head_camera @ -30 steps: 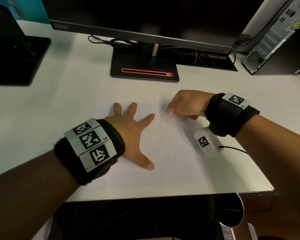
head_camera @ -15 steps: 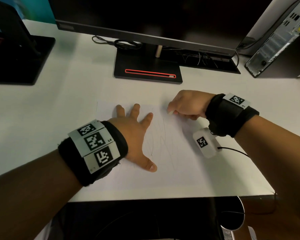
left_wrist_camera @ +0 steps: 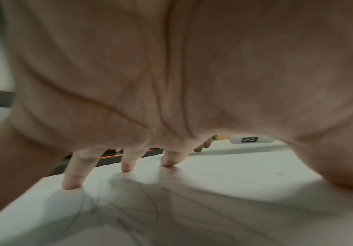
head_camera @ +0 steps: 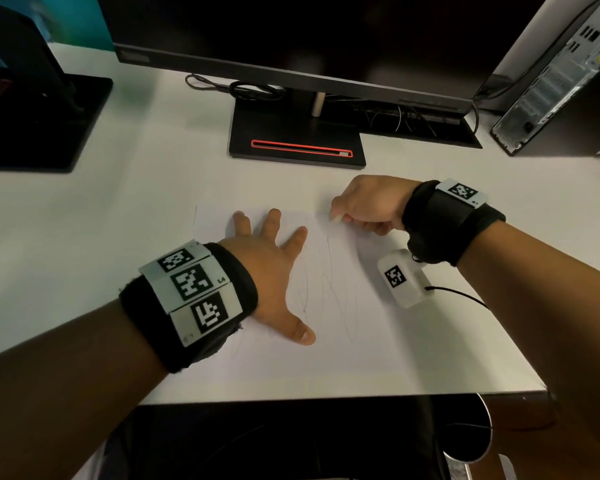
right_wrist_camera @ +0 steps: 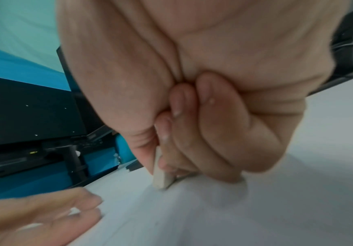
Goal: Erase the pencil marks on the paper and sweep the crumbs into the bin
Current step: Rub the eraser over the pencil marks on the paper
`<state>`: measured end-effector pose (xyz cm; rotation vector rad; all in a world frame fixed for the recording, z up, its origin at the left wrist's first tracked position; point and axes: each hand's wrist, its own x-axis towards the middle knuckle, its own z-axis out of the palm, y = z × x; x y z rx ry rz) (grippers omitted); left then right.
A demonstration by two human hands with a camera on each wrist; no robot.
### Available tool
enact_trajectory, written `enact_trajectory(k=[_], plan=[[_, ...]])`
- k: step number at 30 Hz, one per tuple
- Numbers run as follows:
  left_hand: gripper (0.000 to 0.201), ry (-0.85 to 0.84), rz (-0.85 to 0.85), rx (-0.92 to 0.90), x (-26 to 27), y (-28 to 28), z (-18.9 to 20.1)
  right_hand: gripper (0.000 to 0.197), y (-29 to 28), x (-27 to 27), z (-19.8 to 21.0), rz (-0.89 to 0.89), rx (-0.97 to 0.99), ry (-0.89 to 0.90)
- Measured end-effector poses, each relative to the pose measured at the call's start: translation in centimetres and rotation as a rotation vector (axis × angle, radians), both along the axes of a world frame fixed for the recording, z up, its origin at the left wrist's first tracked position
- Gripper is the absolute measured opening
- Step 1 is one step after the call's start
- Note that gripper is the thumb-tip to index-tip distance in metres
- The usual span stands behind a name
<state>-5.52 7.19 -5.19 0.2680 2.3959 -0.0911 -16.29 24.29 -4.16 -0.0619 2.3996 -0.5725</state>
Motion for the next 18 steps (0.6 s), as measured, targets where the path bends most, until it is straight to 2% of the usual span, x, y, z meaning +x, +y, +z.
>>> enact_trajectory(k=[5,9,13,15,18], plan=[[0.145,-0.006,0.005,0.000,-0.03,-0.01,0.03,0.037,-0.26,0.07,-0.42,0.029,-0.031,-0.036],[0.144,-0.008,0.003,-0.005,-0.02,0.02,0.17,0.034,-0.23,-0.29,-0.14,-0.002,-0.001,0.023],[0.144,-0.007,0.006,0.000,0.00,-0.01,0.07,0.035,-0.47,0.06,-0.47,0.008,-0.064,-0.041],[0.144,-0.008,0.006,0.002,0.08,0.01,0.11,0.033,-0.24,-0.30,-0.18,-0.035,-0.044,0.002],[0.144,-0.009,0.008,0.002,0.15,-0.01,0.14,0.033,-0.33,0.28,-0.09,0.028,0.020,0.049]])
